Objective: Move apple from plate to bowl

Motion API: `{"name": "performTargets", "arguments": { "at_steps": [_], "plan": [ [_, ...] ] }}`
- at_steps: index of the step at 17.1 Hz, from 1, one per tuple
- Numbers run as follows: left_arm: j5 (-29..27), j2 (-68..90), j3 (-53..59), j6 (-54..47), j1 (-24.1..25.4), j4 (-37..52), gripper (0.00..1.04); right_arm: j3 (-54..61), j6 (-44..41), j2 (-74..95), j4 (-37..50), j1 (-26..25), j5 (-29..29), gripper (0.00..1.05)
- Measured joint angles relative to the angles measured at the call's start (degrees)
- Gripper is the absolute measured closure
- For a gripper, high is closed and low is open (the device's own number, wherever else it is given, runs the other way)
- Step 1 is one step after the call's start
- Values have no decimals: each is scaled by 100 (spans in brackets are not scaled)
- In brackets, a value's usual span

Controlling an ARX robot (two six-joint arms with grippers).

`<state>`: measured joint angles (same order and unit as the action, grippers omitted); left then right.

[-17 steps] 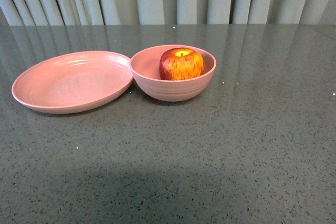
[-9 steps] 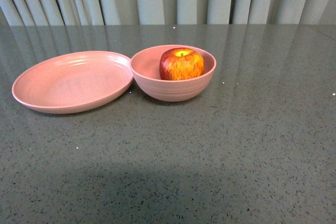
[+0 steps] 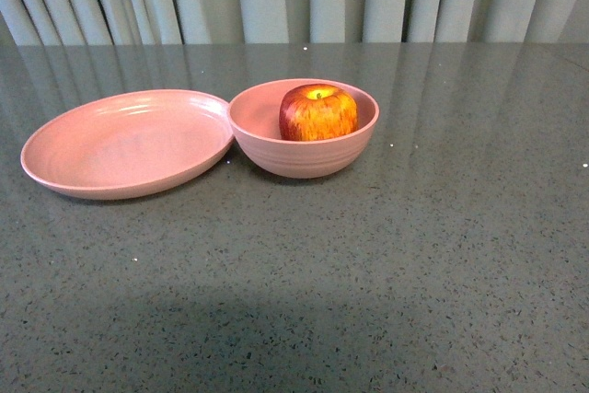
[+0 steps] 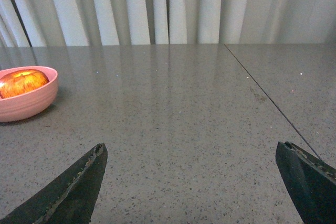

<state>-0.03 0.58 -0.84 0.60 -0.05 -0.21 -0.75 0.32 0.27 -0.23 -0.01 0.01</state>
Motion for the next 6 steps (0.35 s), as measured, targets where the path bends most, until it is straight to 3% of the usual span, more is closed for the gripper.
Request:
{"name": "performTargets", "arguments": {
  "at_steps": [6],
  "plan": [
    [0, 0, 0, 2, 0, 0, 7, 0, 0, 0, -2, 0, 0, 7]
  ]
}}
